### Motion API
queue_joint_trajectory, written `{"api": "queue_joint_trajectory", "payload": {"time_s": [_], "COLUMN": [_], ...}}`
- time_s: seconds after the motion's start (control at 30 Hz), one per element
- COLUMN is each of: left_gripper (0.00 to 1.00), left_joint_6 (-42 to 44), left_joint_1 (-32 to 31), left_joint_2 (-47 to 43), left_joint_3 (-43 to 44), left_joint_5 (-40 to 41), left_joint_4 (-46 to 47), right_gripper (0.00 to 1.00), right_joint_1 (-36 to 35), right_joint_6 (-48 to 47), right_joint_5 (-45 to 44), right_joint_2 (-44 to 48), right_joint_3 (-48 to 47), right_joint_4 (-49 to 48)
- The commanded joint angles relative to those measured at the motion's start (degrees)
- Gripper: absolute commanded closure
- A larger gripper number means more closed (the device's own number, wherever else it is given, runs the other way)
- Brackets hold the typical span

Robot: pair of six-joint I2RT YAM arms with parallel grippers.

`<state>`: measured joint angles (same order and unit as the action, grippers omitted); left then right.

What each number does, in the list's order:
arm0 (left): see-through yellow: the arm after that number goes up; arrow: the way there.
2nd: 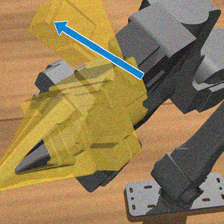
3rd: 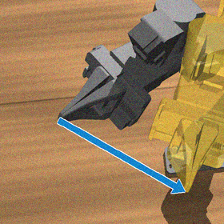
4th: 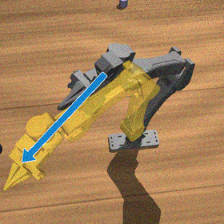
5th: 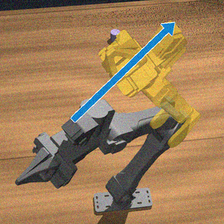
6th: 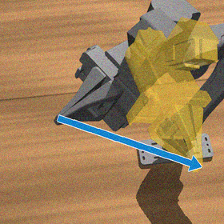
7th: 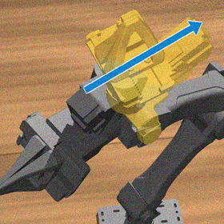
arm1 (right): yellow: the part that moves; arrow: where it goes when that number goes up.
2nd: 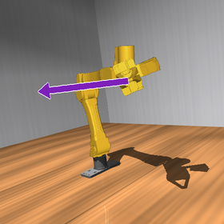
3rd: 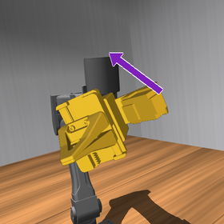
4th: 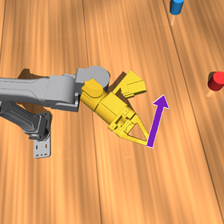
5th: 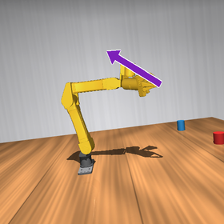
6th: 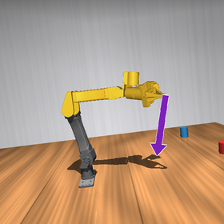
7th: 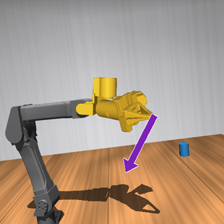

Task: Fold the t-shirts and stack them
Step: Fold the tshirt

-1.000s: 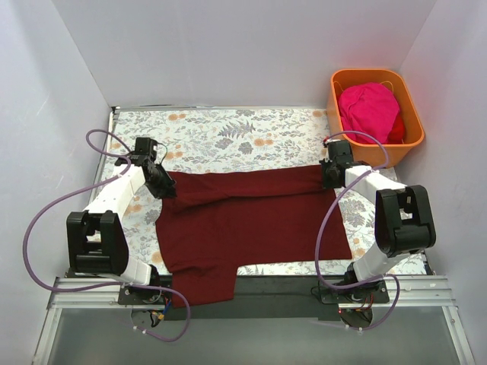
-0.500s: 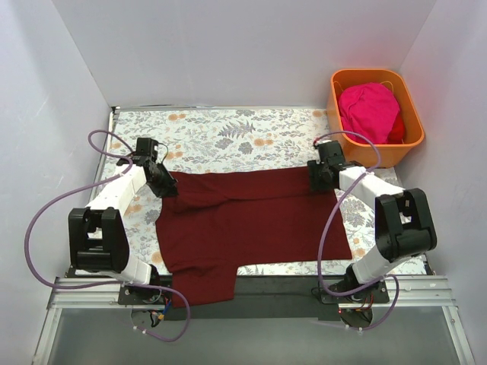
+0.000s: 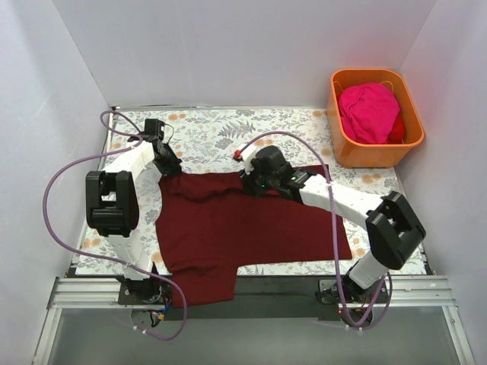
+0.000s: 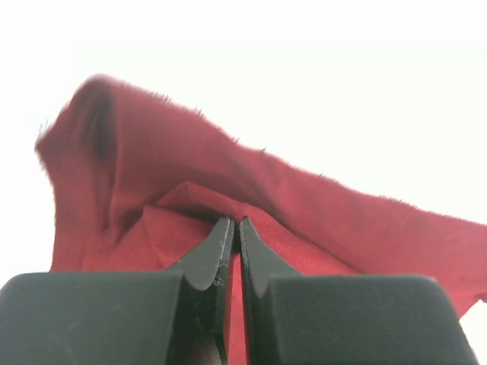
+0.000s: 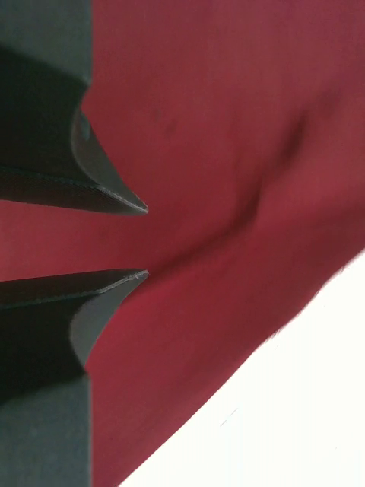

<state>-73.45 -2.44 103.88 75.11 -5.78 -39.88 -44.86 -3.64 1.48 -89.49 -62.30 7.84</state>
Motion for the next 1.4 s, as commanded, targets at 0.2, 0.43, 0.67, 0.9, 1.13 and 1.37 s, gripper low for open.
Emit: {"api": "queue_joint_trajectory", "payload": {"time_s": [0.2, 0.43, 0.67, 0.9, 1.13, 1.37], "left_gripper": [1.00, 1.00, 1.00, 1.00, 1.00, 1.00], "left_joint_6": [1.5, 2.5, 2.6, 2.6, 2.8, 2.6], "left_joint_1": [0.2, 0.2, 0.2, 0.2, 0.2, 0.2], "left_joint_2": [6.0, 8.9, 9.2, 9.1, 8.9, 8.9], "left_joint_3": [5.0, 5.9, 5.0, 4.6, 3.7, 3.5], "left_joint_5": [1.8, 3.1, 2.8, 2.5, 2.2, 1.2], "left_joint_4": [3.8, 4.4, 5.0, 5.3, 5.6, 6.0], "right_gripper": [0.66, 0.65, 0.65, 0.66, 0.66, 0.70], "right_joint_1": [-8.0, -10.7, -11.4, -11.3, -11.4, -11.5], "right_joint_6": [-6.2, -7.6, -8.8, -8.8, -8.2, -7.6], "right_joint_5": [10.6, 7.1, 2.1, 0.2, -0.9, -4.0], "right_joint_2": [-14.7, -23.8, -29.7, -33.1, -35.0, -36.4], "right_joint_3": [-9.8, -16.9, -20.2, -22.9, -24.2, -25.1], "right_joint_4": [-12.1, -15.4, -16.6, -16.9, -18.0, -18.1]}}
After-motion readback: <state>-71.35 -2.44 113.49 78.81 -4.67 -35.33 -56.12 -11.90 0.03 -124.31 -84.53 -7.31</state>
